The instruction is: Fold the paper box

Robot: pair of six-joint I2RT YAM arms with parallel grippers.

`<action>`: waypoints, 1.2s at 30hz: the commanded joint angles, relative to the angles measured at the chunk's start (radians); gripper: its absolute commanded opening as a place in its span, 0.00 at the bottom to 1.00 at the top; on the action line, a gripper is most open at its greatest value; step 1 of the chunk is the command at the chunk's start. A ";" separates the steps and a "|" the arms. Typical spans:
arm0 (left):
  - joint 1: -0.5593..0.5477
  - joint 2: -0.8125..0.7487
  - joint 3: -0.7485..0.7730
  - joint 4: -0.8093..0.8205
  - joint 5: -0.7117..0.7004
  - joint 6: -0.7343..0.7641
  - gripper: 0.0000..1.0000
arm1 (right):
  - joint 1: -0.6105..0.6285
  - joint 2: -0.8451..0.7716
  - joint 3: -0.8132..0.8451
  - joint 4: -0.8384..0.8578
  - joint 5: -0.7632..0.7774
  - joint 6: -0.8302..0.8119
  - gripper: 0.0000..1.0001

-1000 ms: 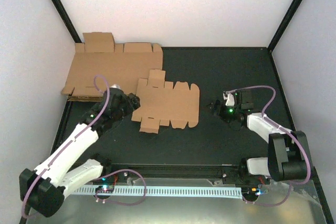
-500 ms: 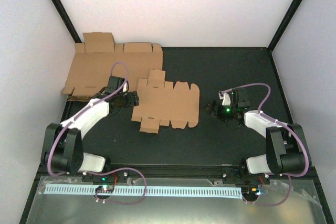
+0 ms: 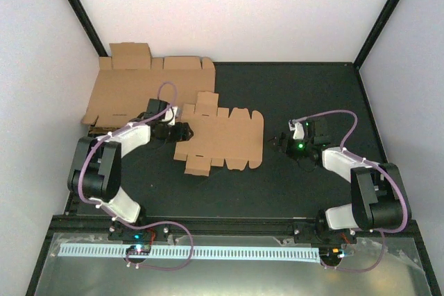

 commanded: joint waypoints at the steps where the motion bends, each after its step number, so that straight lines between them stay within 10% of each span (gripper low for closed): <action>1: 0.005 0.051 0.039 0.072 0.110 0.007 0.75 | 0.008 0.009 -0.009 0.045 -0.020 0.002 0.93; 12: 0.004 0.025 -0.055 0.172 0.217 -0.014 0.33 | 0.008 0.003 0.016 0.000 0.002 -0.028 0.92; 36: -0.027 -0.166 -0.182 0.189 0.177 -0.015 0.38 | 0.008 -0.033 0.059 -0.054 0.032 -0.049 0.92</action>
